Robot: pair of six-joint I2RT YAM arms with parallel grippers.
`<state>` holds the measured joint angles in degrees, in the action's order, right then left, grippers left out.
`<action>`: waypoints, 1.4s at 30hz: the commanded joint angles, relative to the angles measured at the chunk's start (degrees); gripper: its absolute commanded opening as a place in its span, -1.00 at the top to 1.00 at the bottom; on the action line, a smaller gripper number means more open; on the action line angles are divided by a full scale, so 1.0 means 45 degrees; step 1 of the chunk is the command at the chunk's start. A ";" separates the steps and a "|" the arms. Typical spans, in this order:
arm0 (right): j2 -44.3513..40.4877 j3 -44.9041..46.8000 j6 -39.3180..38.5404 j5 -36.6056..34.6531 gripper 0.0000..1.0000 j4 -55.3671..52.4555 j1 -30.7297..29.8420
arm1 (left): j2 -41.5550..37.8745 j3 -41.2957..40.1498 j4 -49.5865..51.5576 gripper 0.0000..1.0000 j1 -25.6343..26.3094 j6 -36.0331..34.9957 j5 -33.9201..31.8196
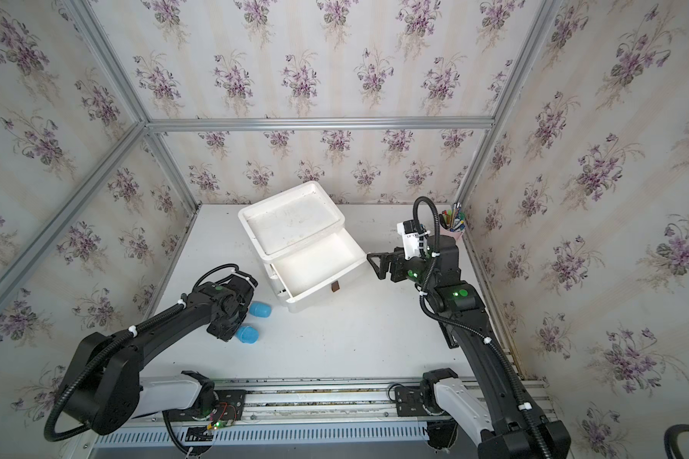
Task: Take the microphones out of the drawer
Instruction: Place the microphone at the center of the board.
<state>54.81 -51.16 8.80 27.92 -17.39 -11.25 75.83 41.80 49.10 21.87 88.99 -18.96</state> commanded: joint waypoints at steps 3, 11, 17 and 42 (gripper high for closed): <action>-0.0031 -0.0075 -0.0197 0.0104 -0.99 0.0154 -0.0013 | 0.0044 -0.0051 -0.0691 -0.08 0.0023 0.0299 -0.0020; -0.0033 -0.0110 -0.0294 -0.0093 -0.99 0.0001 -0.0029 | 0.0250 -0.0139 -0.0912 -0.25 0.0023 0.0138 0.0075; -0.0083 -0.0077 -0.0314 -0.0016 -0.99 -0.0042 -0.0059 | -0.0147 -0.0110 -0.0951 -0.29 0.0022 -0.0051 0.0013; -0.0950 0.1224 0.0018 -0.0491 -0.99 -0.0782 -0.0897 | -0.1358 0.5418 -0.0999 -0.99 -0.0191 -0.7349 -0.1134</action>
<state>51.46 -46.22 8.80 27.40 -19.16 -15.07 69.47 63.72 44.07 21.17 63.83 -22.22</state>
